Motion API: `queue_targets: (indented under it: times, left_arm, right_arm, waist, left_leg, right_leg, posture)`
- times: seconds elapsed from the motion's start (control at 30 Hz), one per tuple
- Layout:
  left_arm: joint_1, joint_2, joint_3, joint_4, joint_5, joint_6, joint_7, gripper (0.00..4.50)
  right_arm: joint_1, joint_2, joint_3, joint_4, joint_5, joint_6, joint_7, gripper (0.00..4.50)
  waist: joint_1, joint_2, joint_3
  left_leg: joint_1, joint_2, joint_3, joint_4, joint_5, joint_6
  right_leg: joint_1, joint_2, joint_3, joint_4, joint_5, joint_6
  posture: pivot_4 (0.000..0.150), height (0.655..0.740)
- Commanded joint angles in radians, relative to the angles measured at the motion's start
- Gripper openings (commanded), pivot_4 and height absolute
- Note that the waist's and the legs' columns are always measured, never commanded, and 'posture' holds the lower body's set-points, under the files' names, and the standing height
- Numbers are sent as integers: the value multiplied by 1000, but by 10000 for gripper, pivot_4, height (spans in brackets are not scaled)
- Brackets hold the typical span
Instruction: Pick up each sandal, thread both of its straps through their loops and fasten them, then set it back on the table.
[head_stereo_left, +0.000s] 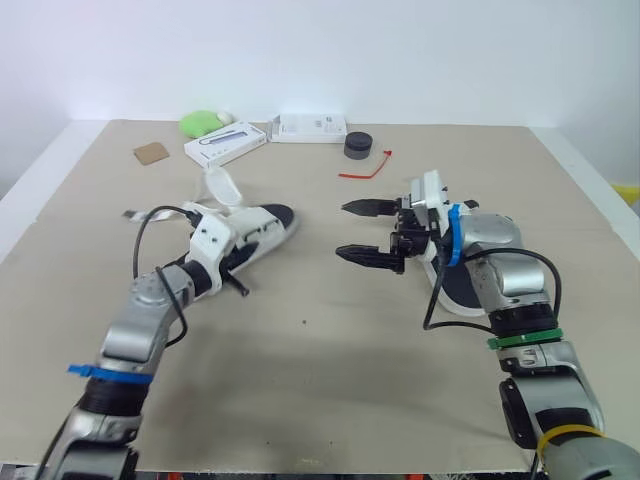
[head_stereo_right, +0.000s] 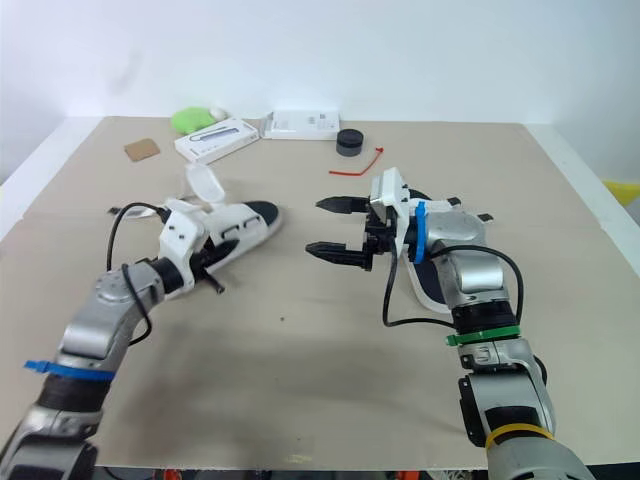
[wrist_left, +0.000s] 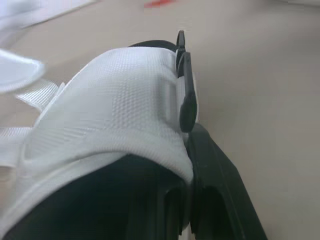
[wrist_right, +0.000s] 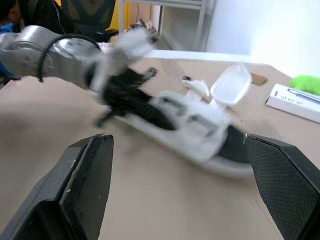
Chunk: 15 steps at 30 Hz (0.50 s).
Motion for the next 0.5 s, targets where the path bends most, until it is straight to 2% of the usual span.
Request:
queue_targets:
  times: [0.03,0.17,0.5]
  left_arm:
    - [62,89,-35,-135,-59,-126,-220,1039]
    - [97,165,-102,-136,-24,-270,-376,1039]
    - [2,125,-158,46,40,-456,-438,1039]
  right_arm:
    - [19,-47,-33,-79,38,26,35,45000]
    - [59,-75,-31,-136,50,59,47,45000]
    - [149,-92,-54,-268,82,123,-14,45000]
  waist:
    - [1,0,0]
    - [2,1,0]
    - [1,1,0]
  left_leg:
    - [-1,0,0,0,0,0]
    - [-2,1,0,0,0,0]
    - [-1,0,1,1,3,5]
  right_leg:
    - [-1,0,0,0,0,0]
    - [-2,1,-2,0,0,-1]
    - [0,4,0,1,0,0]
  posture:
    - [1500,7400]
    - [1500,7400]
    - [1500,7400]
